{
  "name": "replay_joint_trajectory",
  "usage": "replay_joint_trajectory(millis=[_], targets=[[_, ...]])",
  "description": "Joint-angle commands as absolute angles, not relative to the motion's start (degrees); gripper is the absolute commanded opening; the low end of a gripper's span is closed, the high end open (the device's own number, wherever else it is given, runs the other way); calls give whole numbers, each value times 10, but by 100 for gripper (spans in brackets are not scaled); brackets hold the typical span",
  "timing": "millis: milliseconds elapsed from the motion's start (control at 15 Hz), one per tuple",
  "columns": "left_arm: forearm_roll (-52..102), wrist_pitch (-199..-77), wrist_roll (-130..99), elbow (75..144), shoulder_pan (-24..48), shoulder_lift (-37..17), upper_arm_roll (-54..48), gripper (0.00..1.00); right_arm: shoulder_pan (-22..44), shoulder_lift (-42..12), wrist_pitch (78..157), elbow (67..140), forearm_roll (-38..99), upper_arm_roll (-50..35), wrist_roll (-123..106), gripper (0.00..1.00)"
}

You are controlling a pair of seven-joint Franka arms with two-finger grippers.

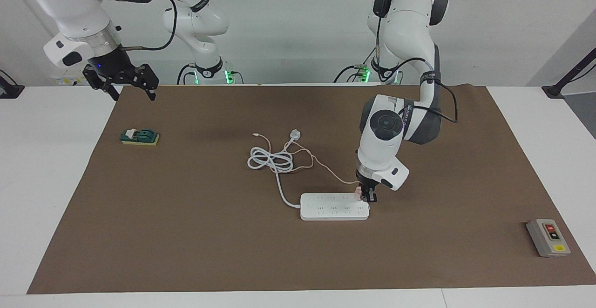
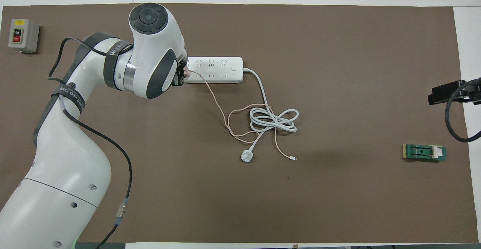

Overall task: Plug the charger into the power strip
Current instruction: 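Press the charger into the socket with the left gripper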

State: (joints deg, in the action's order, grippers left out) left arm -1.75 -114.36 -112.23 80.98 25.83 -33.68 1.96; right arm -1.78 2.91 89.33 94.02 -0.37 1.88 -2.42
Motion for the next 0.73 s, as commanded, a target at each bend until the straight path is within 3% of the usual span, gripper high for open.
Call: replay_joint_trajectory(millis=[0,665], targets=[[-16,-1148,-1122,841,262,-323,23,0,-16,36,894,947,-5,20,-34,100],[-16,-1166,-1122,843,263,-324,12,0,-16,36,894,947,-5,20,-33,100]])
